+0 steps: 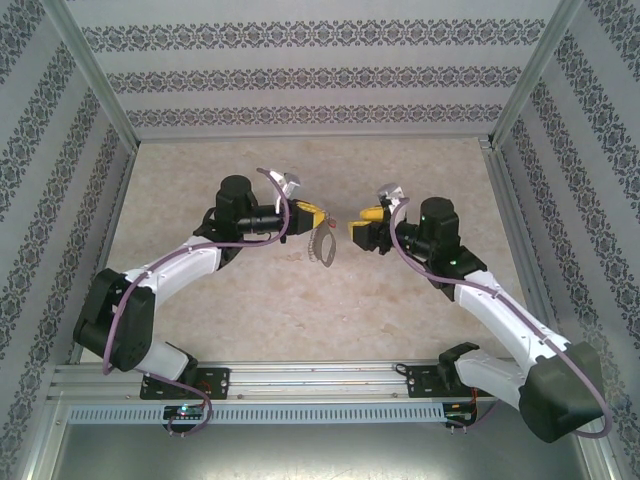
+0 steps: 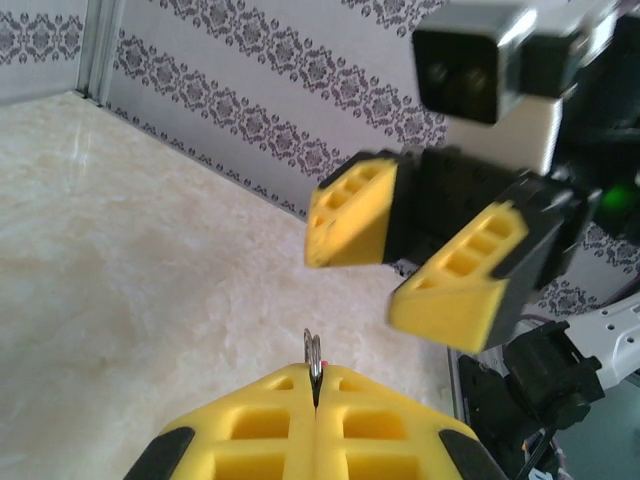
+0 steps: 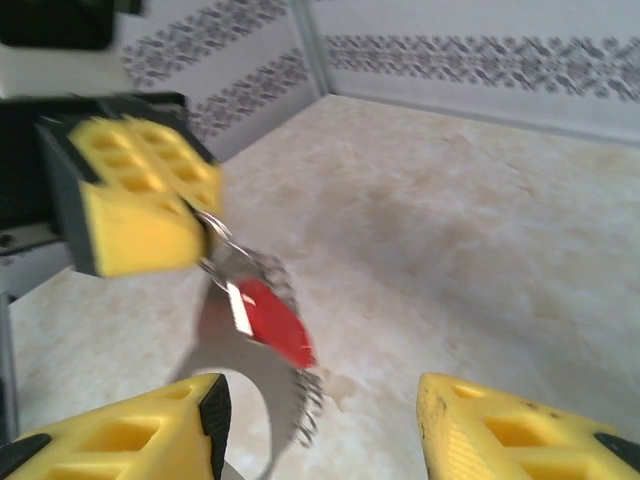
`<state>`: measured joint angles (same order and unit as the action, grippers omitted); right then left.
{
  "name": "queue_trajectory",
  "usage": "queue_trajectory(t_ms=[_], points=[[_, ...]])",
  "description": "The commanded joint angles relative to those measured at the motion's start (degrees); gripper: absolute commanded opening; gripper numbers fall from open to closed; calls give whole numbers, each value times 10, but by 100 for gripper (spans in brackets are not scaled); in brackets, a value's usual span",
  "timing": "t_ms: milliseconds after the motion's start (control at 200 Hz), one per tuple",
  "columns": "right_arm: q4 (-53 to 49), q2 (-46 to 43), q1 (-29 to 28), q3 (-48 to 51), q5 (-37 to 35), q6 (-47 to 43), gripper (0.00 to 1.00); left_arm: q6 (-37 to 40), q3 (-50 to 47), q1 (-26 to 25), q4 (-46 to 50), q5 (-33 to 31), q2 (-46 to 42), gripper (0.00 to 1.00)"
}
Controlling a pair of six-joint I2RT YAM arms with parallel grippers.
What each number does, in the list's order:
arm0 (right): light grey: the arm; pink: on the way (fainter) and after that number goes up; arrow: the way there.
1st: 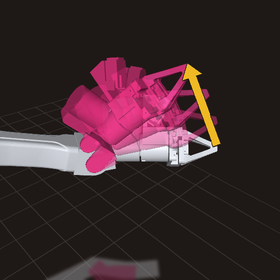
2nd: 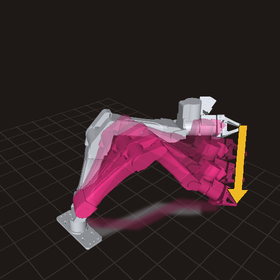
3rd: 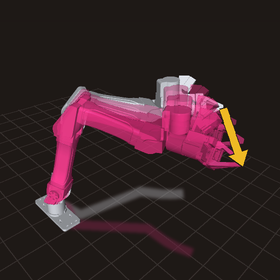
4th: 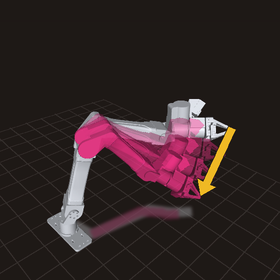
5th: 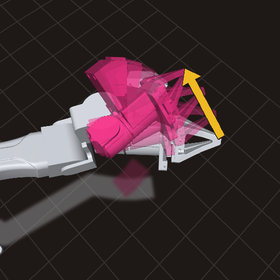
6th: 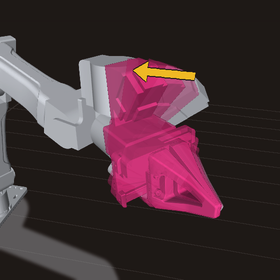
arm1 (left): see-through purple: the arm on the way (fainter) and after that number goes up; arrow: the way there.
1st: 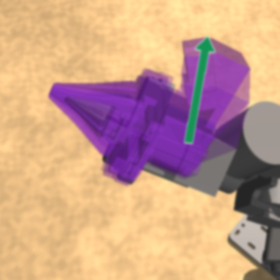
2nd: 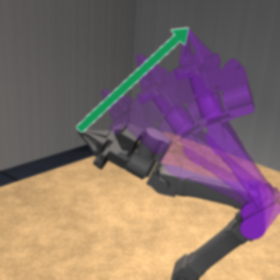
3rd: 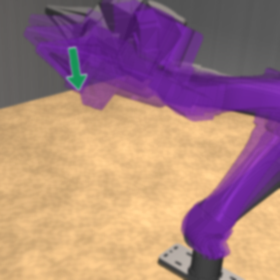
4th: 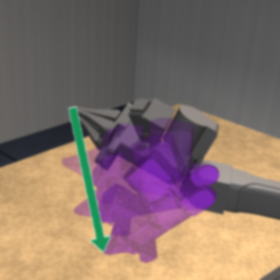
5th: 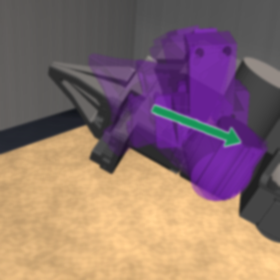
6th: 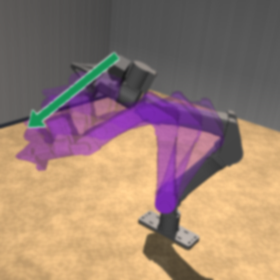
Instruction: Put the keys on the keyring
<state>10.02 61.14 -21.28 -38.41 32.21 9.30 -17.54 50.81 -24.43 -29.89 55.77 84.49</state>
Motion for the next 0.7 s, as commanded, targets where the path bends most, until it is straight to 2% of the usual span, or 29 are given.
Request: queue_trajectory(t_ms=[0, 285, 695], points=[[48, -10, -17, 21, -55, 22, 53, -47, -12, -5, -108, 1, -14, 0], [85, 14, -89, 31, -93, 1, 54, -75, -19, -9, -144, 13, -13, 0], [123, 54, -114, 3, -110, 2, 54, -70, -25, -18, -124, 22, -24, 0]])
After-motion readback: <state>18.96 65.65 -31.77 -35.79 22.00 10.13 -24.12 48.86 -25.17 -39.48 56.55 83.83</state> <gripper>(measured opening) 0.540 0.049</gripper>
